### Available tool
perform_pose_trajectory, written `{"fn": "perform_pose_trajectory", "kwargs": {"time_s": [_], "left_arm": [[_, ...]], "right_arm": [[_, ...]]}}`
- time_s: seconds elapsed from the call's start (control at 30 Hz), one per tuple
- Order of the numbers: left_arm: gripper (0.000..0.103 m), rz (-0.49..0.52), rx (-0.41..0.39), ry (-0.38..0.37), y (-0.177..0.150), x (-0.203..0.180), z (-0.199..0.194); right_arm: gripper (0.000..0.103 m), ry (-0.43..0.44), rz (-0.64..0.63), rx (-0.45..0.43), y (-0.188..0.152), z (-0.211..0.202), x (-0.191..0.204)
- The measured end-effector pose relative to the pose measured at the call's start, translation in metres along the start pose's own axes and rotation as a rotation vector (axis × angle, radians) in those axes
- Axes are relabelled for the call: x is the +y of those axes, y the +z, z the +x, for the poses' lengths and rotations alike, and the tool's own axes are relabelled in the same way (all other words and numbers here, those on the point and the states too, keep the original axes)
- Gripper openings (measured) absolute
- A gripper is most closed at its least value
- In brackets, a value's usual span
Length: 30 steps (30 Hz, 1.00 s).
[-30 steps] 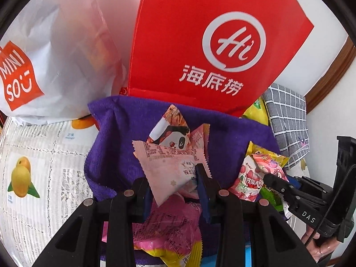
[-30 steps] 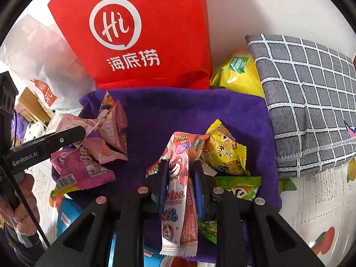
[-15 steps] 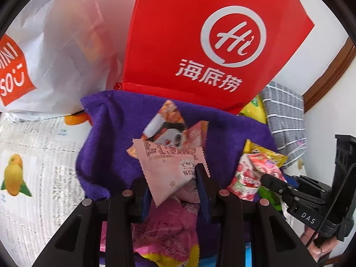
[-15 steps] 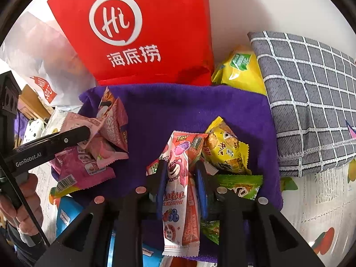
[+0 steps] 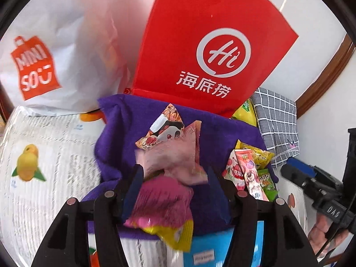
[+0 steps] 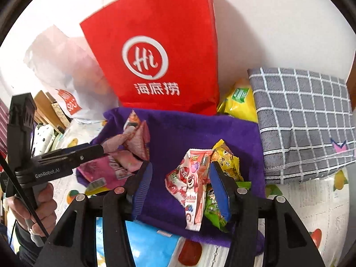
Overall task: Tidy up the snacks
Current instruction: 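Withdraw both tools from the towel back toward the red and blue packets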
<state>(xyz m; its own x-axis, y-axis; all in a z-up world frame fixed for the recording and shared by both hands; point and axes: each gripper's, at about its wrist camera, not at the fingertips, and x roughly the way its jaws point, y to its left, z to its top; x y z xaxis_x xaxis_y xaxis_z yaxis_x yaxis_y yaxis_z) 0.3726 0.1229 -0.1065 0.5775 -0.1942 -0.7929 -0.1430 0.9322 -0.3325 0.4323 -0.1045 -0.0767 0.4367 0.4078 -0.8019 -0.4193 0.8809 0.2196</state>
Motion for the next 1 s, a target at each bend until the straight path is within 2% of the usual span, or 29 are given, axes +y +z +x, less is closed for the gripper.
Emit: {"fn": "perform_pose_trajectory", "kwargs": {"time_s": [0.17,0.4,0.53,0.63,0.77,0.83,1.0], "left_arm": [[0.058,0.012,-0.016,0.019,-0.014,0.004,-0.025],[0.058,0.037,-0.051,0.006,-0.04,-0.003,-0.055],[0.058,0.046,-0.075,-0.018,-0.062,-0.007,-0.07],[0.058,0.061,-0.093,-0.01,-0.081,-0.009,-0.077],[0.058,0.071,-0.098,-0.011,-0.104,-0.007,-0.079],[0.058,0.08,-0.094,-0.008,-0.114,-0.005,-0.078],[0.058,0.098,-0.11,-0.001,-0.137,0.001,-0.075]], "right_arm": [[0.053,-0.019,-0.023,-0.075,-0.007,-0.034,0.013],[0.053,-0.035,-0.003,-0.093,-0.054,-0.065,0.012],[0.053,-0.064,0.046,-0.069,-0.093,-0.079,-0.005],[0.053,-0.077,0.091,-0.041,-0.122,-0.082,-0.017],[0.053,-0.107,0.132,0.011,-0.162,-0.071,-0.027],[0.049,-0.125,0.147,0.037,-0.178,-0.062,-0.031],[0.047,-0.093,0.188,0.07,-0.199,-0.045,-0.029]]}}
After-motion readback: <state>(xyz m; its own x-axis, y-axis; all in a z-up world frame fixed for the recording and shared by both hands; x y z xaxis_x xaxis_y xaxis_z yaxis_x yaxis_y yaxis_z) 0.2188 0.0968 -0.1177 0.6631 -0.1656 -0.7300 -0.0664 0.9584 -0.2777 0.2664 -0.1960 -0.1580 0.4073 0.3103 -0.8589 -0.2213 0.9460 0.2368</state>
